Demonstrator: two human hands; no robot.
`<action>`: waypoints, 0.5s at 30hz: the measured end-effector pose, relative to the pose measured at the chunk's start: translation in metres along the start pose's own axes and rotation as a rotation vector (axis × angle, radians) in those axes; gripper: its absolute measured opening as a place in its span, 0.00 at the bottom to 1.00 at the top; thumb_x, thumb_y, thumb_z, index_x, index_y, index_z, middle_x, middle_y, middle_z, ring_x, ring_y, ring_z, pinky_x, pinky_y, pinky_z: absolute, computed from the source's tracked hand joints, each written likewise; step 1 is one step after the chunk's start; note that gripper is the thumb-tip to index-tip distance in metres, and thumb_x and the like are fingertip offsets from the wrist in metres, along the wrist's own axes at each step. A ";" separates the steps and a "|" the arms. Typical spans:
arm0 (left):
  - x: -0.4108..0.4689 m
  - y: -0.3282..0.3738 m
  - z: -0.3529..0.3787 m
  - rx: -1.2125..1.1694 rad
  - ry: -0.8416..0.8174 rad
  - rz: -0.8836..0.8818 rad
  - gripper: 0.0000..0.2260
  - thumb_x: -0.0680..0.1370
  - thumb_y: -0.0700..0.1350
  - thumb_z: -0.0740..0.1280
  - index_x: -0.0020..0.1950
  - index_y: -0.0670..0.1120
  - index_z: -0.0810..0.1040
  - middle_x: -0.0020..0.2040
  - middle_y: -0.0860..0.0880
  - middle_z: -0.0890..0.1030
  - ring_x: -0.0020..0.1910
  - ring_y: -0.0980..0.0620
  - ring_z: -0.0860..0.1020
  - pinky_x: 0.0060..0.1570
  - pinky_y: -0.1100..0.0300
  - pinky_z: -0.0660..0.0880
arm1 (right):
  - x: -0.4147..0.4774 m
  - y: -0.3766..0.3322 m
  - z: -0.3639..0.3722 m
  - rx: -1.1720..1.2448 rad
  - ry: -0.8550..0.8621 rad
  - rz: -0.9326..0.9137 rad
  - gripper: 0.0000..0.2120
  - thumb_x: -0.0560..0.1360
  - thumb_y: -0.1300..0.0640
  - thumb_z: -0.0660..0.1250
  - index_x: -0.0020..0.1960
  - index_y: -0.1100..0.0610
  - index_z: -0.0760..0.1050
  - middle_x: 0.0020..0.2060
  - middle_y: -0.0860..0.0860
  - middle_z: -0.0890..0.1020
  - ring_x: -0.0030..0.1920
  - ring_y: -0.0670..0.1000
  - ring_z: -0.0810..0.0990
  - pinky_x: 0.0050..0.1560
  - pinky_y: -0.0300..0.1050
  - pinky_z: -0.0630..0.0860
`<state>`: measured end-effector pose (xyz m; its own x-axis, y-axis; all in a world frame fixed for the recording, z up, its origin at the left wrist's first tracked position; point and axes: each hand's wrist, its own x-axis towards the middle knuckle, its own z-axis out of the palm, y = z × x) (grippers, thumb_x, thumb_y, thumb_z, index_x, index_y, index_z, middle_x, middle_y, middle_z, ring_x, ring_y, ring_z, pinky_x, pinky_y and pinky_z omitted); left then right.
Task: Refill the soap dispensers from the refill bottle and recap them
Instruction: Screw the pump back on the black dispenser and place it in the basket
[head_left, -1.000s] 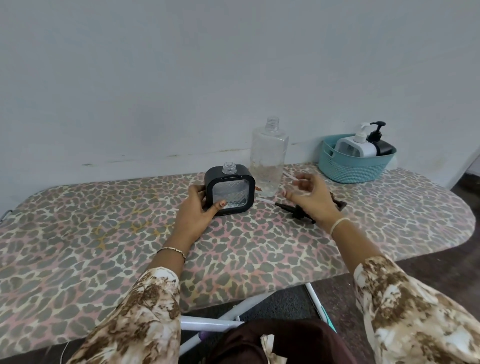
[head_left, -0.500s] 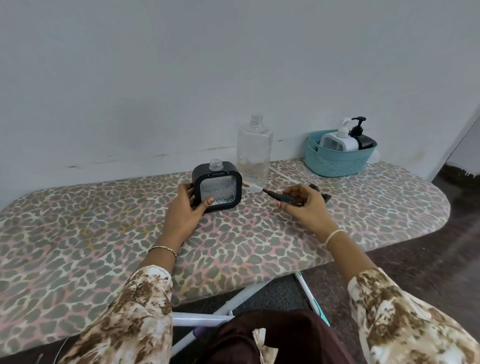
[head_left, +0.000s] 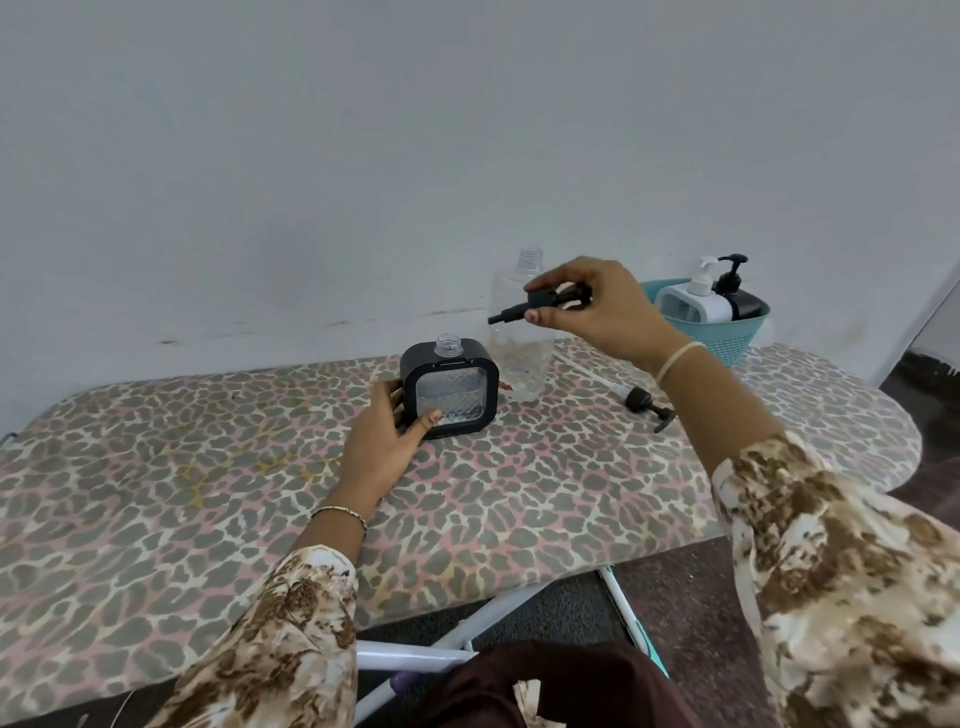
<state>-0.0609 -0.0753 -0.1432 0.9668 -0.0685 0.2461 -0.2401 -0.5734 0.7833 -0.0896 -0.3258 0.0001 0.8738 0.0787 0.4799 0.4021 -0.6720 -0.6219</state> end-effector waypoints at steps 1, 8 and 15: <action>0.000 0.001 0.000 -0.001 -0.001 0.000 0.28 0.74 0.55 0.70 0.68 0.45 0.65 0.69 0.45 0.74 0.65 0.46 0.75 0.60 0.52 0.74 | 0.007 -0.002 0.001 -0.057 -0.020 -0.023 0.14 0.69 0.55 0.77 0.54 0.55 0.82 0.47 0.48 0.81 0.46 0.46 0.79 0.49 0.35 0.76; -0.002 0.004 -0.002 0.013 -0.005 0.009 0.27 0.75 0.54 0.70 0.69 0.45 0.65 0.69 0.45 0.74 0.65 0.47 0.75 0.60 0.53 0.73 | 0.040 -0.022 0.010 -0.346 -0.188 -0.145 0.15 0.69 0.54 0.77 0.55 0.51 0.82 0.48 0.49 0.77 0.48 0.47 0.76 0.54 0.41 0.75; -0.002 0.005 -0.002 -0.005 0.000 0.022 0.26 0.75 0.53 0.70 0.68 0.46 0.65 0.68 0.46 0.75 0.64 0.48 0.76 0.56 0.58 0.73 | 0.066 -0.043 0.032 -0.484 -0.347 -0.180 0.21 0.67 0.55 0.78 0.58 0.53 0.78 0.48 0.51 0.78 0.49 0.50 0.76 0.52 0.43 0.74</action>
<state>-0.0640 -0.0760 -0.1385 0.9612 -0.0814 0.2635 -0.2620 -0.5679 0.7803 -0.0409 -0.2684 0.0387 0.8747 0.4018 0.2711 0.4525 -0.8773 -0.1600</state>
